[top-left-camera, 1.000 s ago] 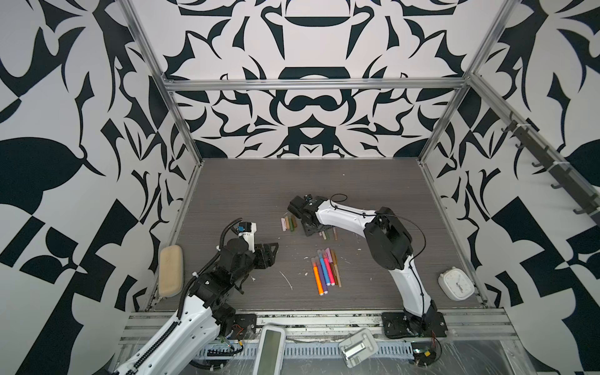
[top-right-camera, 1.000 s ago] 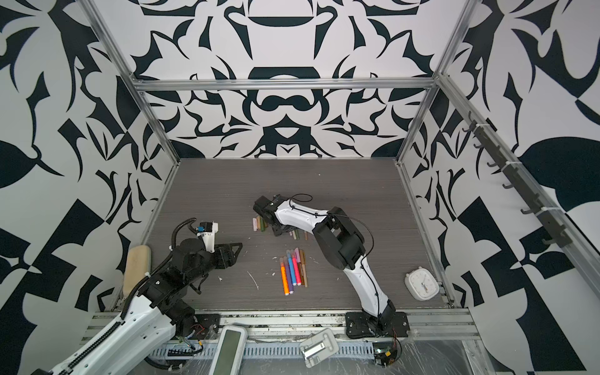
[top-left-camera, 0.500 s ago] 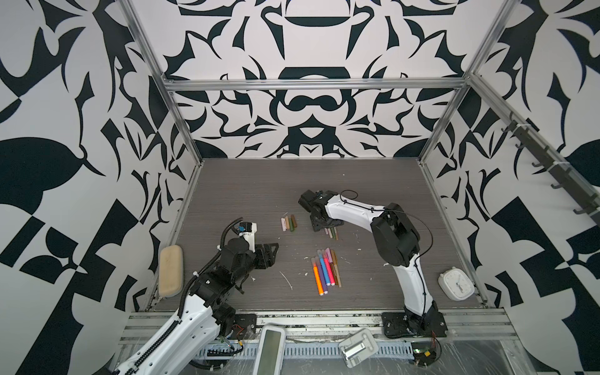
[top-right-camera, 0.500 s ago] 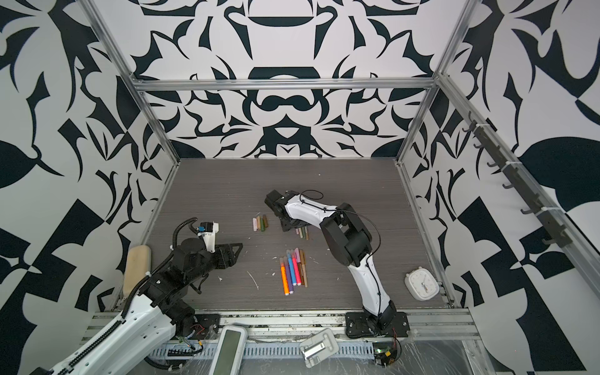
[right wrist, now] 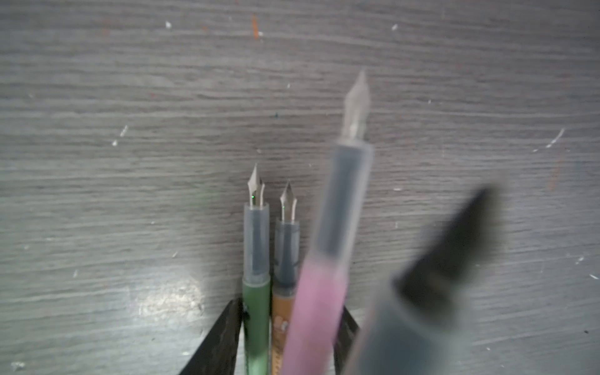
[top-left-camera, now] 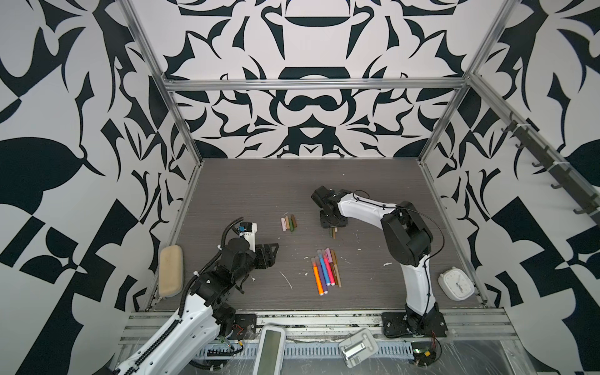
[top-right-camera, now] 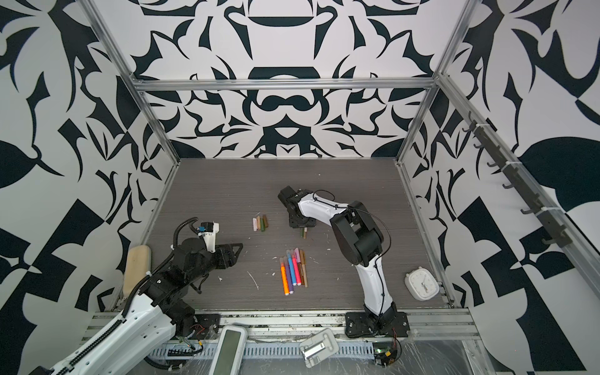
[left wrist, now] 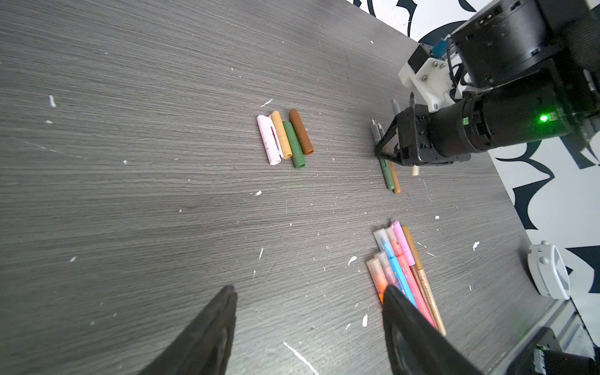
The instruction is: Open the pen caps
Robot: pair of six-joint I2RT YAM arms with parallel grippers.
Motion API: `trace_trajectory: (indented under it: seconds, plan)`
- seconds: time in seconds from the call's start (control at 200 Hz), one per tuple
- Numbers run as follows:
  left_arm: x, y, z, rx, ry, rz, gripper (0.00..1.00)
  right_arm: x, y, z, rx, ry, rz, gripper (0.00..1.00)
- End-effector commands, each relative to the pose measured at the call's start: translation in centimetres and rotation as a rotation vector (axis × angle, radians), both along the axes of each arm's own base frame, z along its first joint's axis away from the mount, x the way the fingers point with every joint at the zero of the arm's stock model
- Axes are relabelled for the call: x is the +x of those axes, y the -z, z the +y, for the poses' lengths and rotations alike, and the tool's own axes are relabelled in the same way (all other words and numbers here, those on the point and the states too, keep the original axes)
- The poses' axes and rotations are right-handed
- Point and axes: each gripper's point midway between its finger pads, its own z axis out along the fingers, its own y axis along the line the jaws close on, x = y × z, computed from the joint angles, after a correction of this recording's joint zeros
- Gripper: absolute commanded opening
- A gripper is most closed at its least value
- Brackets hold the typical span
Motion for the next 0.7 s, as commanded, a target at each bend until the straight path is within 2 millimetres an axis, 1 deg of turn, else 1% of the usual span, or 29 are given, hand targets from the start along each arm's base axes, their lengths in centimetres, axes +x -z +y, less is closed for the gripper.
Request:
trace_trajectory:
  seconds: [0.0, 0.19, 0.435, 0.485, 0.525, 0.565, 0.695]
  plan:
    - [0.0, -0.1, -0.2, -0.010, 0.008, -0.007, 0.73, -0.9, 1.0, -0.8, -0.015, 0.016, 0.039, 0.49]
    - [0.0, -0.1, -0.2, -0.010, 0.008, -0.007, 0.73, -1.0, 1.1, -1.0, -0.037, 0.004, 0.044, 0.56]
    - [0.0, 0.0, -0.2, -0.008, 0.008, -0.005, 0.73, -1.1, 1.3, -1.2, -0.042, 0.004, 0.046, 0.54]
    - [0.0, 0.0, -0.2, -0.008, 0.007, -0.004, 0.73, -1.2, 1.1, -1.4, -0.048, 0.006, 0.040, 0.59]
    - [0.0, 0.0, -0.2, -0.008, 0.008, -0.004, 0.74, -1.1, 0.9, -1.6, -0.052, 0.008, 0.033, 0.68]
    - [0.0, 0.0, -0.2, -0.008, 0.007, -0.005, 0.73, -1.1, 0.7, -1.6, -0.054, 0.008, 0.029, 0.74]
    - [0.1, 0.0, -0.2, -0.007, 0.007, -0.004, 0.74, -1.2, 0.9, -1.8, -0.058, 0.004, 0.035, 0.76]
